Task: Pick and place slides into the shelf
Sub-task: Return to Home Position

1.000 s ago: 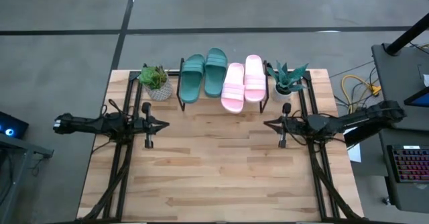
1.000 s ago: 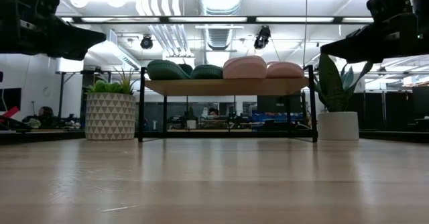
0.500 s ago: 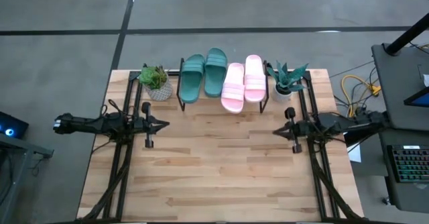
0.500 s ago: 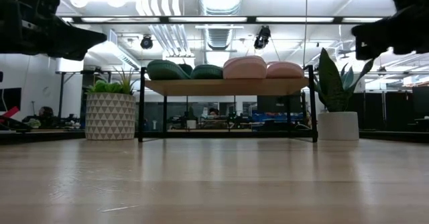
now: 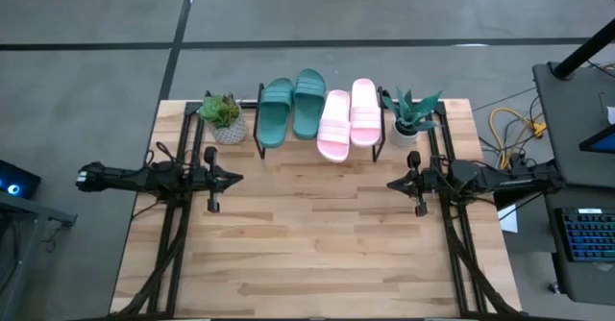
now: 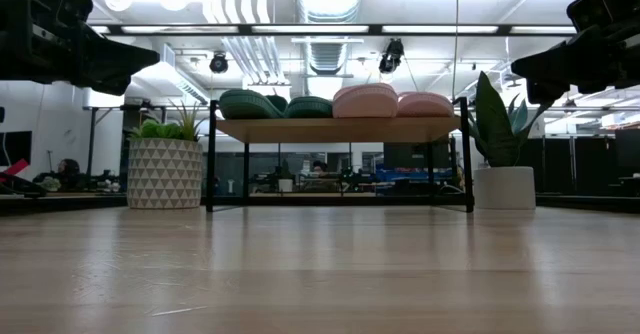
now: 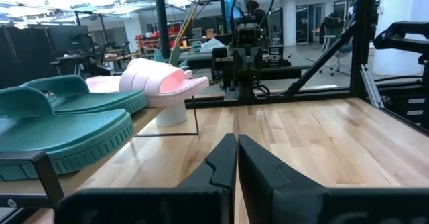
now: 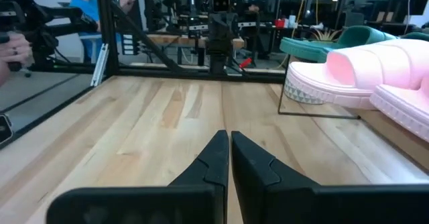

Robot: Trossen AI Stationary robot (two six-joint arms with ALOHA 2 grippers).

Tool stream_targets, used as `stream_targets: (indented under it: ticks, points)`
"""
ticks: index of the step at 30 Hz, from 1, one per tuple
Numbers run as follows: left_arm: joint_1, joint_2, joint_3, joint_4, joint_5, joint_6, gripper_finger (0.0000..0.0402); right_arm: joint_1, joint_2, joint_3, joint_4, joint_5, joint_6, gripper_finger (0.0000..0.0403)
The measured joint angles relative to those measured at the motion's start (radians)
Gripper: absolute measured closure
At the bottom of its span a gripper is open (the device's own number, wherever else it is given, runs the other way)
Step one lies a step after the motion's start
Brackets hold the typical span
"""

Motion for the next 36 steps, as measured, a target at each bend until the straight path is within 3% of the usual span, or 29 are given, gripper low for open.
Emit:
stream_targets:
  ticks: [7, 16, 36]
  points:
    - [0.0, 0.012, 0.0, -0.001, 0.009, -0.01, 0.0402, 0.0, -0.001, 0.0, 0.0, 0.0, 0.011, 0.0395]
    - [0.0, 0.08, 0.0, -0.002, 0.027, -0.133, 0.0402, 0.0, -0.001, 0.0, 0.0, 0.001, 0.011, 0.0394]
    - [0.0, 0.092, 0.0, 0.019, 0.049, -0.132, 0.0402, 0.001, -0.001, 0.0, 0.002, 0.008, 0.0, 0.0394]
